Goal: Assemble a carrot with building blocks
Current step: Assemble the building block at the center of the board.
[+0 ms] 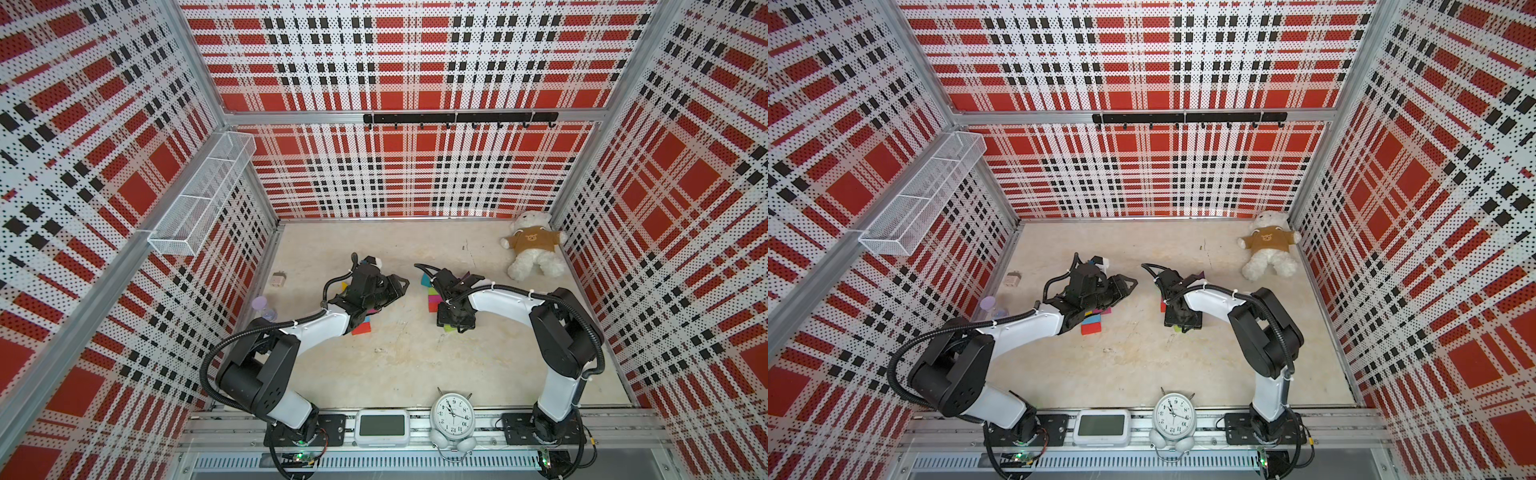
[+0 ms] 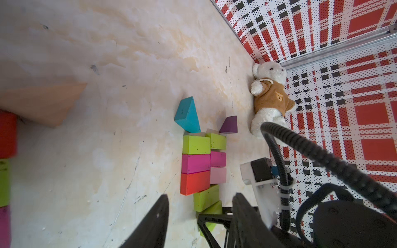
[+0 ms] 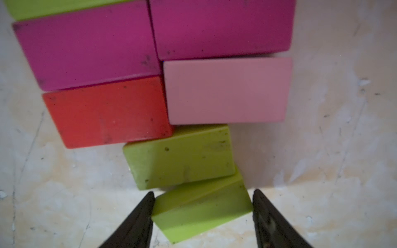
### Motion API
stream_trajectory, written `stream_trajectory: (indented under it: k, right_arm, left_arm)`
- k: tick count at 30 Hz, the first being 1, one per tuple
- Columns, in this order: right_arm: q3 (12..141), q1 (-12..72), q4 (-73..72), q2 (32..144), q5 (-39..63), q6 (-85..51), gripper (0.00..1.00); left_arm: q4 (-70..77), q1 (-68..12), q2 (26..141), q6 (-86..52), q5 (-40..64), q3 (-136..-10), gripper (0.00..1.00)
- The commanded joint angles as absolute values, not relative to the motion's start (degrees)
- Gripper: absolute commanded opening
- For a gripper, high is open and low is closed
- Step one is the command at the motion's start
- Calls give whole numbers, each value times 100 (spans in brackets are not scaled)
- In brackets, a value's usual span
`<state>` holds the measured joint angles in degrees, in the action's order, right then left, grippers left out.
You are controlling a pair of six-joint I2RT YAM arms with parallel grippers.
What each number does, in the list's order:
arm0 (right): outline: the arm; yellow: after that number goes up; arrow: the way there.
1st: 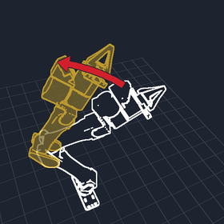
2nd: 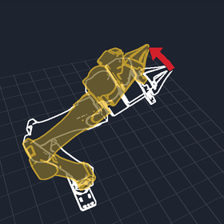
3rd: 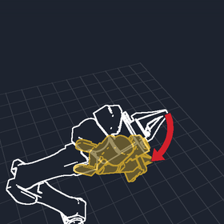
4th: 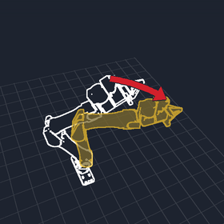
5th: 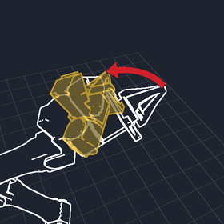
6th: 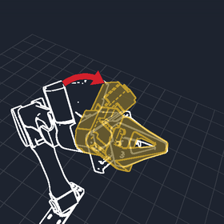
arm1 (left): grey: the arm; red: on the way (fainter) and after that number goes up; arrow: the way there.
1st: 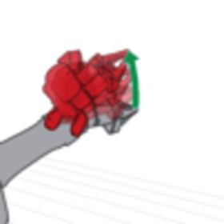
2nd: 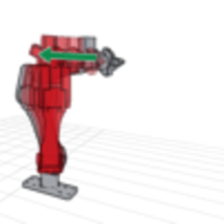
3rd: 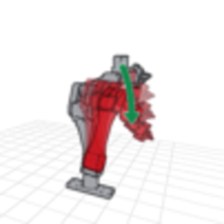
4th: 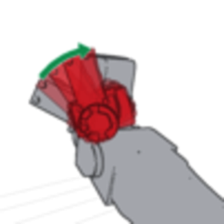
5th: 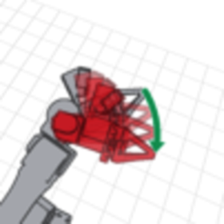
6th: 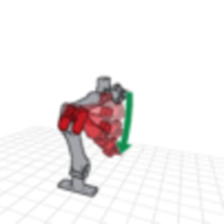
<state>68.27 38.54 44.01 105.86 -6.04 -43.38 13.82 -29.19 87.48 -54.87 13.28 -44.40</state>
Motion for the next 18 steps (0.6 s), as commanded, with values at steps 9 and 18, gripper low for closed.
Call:
stream_trajectory:
  k: [9,18]
  right_arm:
    - [6778,3920,4010,10758,-455,-4623,69]
    - [6693,3925,4023,10537,-523,-4739,81]
  left_arm:
    - [1310,-2865,8700,-5414,1386,-4394,52]
    - [1309,-2874,8745,-5405,1421,-4430,52]
